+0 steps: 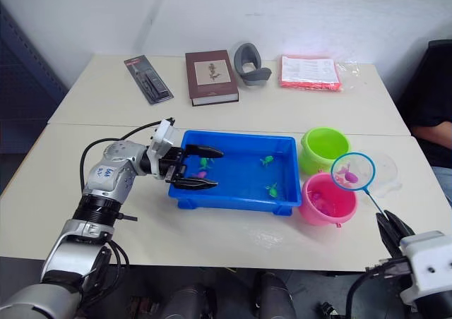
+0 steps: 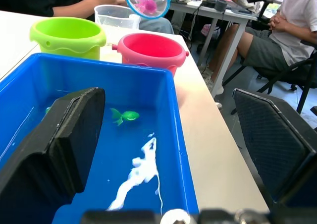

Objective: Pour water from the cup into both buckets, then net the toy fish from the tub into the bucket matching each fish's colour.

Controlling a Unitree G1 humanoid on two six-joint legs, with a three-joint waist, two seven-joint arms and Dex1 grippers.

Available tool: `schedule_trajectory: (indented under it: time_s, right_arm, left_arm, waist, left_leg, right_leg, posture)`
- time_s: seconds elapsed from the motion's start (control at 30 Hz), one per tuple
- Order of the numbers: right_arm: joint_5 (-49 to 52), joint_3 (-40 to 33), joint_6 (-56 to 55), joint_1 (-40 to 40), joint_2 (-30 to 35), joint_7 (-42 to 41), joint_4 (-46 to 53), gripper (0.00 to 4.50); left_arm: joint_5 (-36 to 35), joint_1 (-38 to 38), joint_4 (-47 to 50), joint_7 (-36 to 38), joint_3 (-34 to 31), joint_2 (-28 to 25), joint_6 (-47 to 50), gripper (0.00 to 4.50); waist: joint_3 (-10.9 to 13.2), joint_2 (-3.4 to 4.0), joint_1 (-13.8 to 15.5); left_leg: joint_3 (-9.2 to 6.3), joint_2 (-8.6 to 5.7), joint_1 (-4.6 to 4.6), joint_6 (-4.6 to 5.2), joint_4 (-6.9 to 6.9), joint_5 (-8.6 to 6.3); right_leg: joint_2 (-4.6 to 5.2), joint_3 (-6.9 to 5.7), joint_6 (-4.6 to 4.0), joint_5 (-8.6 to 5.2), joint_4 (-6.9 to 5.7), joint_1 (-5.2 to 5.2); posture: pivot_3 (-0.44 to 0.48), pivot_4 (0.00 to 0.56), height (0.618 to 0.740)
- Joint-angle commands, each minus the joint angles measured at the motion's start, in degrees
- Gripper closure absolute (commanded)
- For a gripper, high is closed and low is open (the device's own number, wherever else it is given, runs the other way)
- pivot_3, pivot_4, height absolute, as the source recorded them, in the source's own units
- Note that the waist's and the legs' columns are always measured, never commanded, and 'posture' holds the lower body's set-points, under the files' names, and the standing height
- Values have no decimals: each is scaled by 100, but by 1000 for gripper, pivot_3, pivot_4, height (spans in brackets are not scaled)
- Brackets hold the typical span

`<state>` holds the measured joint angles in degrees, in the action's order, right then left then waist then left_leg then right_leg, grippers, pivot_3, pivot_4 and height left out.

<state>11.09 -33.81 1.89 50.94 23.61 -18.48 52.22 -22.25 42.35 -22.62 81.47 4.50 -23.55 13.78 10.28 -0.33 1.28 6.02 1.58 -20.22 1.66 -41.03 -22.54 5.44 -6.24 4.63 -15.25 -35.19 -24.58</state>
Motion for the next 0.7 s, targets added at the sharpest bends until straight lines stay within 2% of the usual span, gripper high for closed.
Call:
schedule_trajectory:
  time_s: [0.03,0.2,0.3,0.43,0.5,0.6,0.7]
  right_arm:
    - [-1506,27,-1105,24,-115,136,-312,4500]
    - [-4031,184,-2725,52,-294,1006,-1130,4500]
    - [-5049,167,-3066,-13,-425,1518,-1392,4500]
    - [-5742,-16,-3245,-46,-515,2012,-1486,4500]
    - [-5591,-84,-3352,-43,-479,2071,-1436,4500]
    - [-4793,-60,-3325,-75,-397,1797,-1287,4500]
    - [-2713,493,-2794,-125,-157,971,-1060,4500]
  left_arm:
    - [-63,98,129,52,-14,11,-46,63]
    - [-81,47,213,-32,1,87,-9,63]
    - [-90,9,292,-86,16,149,30,63]
    - [-78,-27,319,-86,21,143,19,63]
    - [-77,-34,261,-73,-22,112,-42,63]
    - [-87,-92,237,-48,-77,82,-174,63]
    - [-143,-229,269,-38,-201,22,-328,63]
  waist:
    - [0,0,0]
    - [0,0,4]
    - [0,0,-1]
    - [0,0,-9]
    - [0,1,-10]
    - [0,1,-12]
    - [0,1,-30]
  left_leg:
    - [3,0,1,0,0,0]
    - [4,0,2,-1,1,0]
    - [7,1,3,-2,0,1]
    - [11,1,5,-6,0,2]
    - [13,1,9,-9,0,2]
    - [13,4,13,-13,0,2]
    - [14,5,16,-13,0,3]
  right_leg:
    - [0,3,0,0,-1,0]
    - [-1,6,-3,-2,-3,-2]
    - [-1,10,-4,-3,-7,-4]
    - [-1,14,-9,-6,-15,-5]
    - [-1,17,-12,-10,-22,-6]
    - [-3,18,-14,-12,-28,-5]
    - [-3,19,-16,-13,-31,-4]
  posture:
    - [0,150,740]
    - [0,150,740]
    - [0,150,740]
    - [0,150,740]
    - [0,150,740]
    - [0,150,740]
    - [0,150,740]
